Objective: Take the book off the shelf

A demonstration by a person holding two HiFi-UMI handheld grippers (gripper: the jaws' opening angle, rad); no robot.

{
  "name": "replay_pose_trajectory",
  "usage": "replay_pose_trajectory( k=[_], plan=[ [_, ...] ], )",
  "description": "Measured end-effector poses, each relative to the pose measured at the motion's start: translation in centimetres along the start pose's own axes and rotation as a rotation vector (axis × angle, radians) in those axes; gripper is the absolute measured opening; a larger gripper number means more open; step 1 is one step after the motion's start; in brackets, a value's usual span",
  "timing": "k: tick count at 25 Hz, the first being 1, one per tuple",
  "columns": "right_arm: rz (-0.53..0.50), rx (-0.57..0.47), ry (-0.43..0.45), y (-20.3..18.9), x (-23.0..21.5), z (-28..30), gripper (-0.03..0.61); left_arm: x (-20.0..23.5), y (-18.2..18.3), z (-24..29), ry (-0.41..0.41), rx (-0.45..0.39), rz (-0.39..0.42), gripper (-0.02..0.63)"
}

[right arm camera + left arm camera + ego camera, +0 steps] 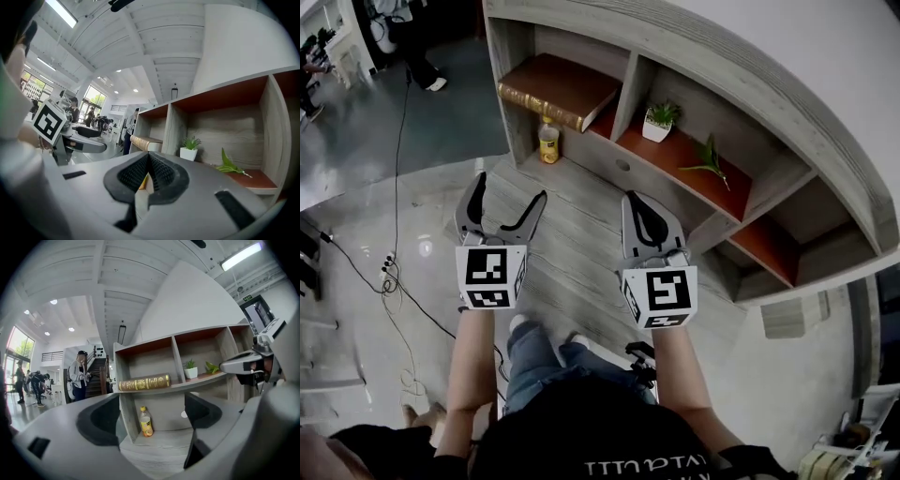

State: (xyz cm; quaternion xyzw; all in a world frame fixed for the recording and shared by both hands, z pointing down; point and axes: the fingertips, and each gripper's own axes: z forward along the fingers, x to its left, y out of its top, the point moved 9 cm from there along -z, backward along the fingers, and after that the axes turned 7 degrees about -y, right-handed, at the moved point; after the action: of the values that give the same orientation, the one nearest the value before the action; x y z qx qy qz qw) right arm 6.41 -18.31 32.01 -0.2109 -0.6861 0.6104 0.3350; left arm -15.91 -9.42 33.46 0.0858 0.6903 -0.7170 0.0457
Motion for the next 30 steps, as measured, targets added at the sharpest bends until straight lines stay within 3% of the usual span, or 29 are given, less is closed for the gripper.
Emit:
replay_pose_trajectory(
  k=[17, 26, 30],
  plan=[
    [0.046, 0.104, -0.239, 1.1, 1.5, 6.3, 0.012, 7.9, 1.5, 10.1, -0.27, -0.004, 0.157, 0.44],
    [0.083, 0.111, -0.32, 1.3, 2.7, 8.0, 0.014, 10.2, 1.2, 13.4, -0.364, 0.018, 0.321, 0.44],
    [0.09, 0.117, -0.343, 1.3, 3.0, 8.3, 0.014, 10.2, 0.8, 14.7, -0.393, 0.05, 0.471, 0.44]
  ],
)
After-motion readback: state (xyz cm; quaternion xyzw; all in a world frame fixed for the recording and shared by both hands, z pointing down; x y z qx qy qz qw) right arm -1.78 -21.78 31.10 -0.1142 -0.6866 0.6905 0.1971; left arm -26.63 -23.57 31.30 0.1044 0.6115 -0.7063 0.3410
